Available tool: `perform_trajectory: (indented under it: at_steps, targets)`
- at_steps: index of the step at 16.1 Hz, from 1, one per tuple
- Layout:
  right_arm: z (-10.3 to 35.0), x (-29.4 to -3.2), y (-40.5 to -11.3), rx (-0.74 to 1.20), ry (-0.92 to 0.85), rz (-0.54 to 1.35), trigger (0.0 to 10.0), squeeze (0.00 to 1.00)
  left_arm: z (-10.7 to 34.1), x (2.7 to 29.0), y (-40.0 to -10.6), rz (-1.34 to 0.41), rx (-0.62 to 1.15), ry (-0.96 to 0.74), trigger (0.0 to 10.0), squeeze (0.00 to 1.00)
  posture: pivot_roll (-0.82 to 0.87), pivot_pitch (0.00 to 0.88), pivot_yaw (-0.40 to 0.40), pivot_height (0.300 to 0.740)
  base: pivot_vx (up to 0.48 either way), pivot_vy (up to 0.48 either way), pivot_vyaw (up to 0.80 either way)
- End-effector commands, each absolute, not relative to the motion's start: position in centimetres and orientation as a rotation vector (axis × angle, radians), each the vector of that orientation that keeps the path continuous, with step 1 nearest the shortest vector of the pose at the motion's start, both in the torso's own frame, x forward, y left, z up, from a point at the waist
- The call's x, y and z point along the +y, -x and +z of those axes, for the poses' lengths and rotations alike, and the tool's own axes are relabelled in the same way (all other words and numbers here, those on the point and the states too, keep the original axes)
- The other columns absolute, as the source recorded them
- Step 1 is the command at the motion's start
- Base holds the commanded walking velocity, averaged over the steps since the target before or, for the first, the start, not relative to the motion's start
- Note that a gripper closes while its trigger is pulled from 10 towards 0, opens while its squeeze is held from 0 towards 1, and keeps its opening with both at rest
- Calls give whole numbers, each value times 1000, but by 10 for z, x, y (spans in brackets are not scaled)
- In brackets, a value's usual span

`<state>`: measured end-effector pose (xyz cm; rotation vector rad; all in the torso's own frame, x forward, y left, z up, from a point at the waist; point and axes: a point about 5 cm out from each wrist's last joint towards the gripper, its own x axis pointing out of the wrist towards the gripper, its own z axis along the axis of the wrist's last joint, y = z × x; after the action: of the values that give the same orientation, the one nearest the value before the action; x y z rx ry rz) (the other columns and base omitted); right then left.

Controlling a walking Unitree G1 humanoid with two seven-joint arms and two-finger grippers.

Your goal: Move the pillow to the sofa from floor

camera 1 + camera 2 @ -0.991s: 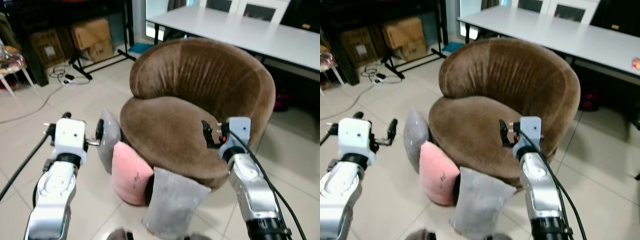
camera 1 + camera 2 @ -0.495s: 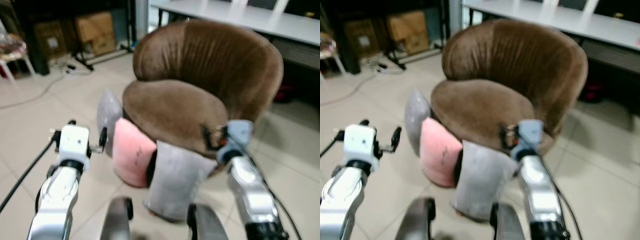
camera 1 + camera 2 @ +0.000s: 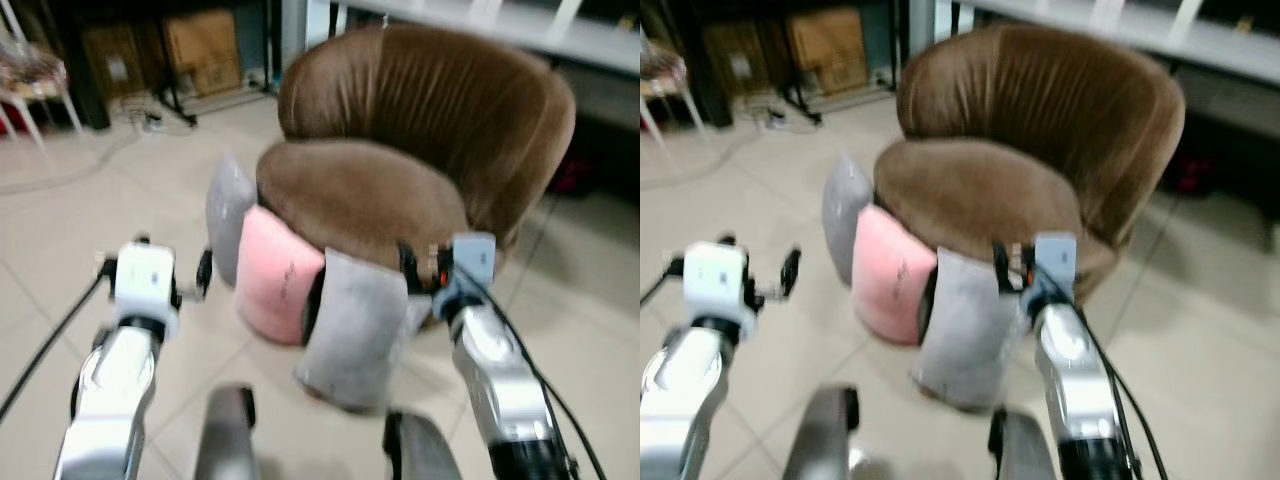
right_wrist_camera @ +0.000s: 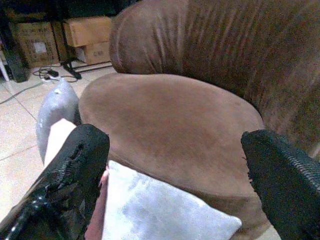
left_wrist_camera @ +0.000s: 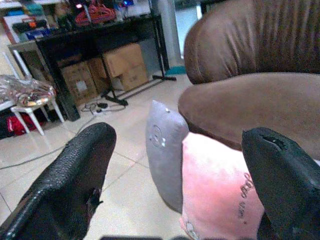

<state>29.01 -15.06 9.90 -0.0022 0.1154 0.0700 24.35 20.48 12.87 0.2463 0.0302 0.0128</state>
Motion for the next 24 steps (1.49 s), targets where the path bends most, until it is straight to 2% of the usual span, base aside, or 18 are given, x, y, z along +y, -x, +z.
perform_trajectory:
  at_steps: [1,24]
  targets:
    - [104,-151,-293,100,-7,76,10000,0,134,202,-246,-2,9,-244,10000,0,-55,0,-45,581,300,0,0]
    - [103,-150,-295,104,-3,68,10000,0,134,201,-248,-9,10,-249,10000,0,-55,0,-45,581,298,0,0]
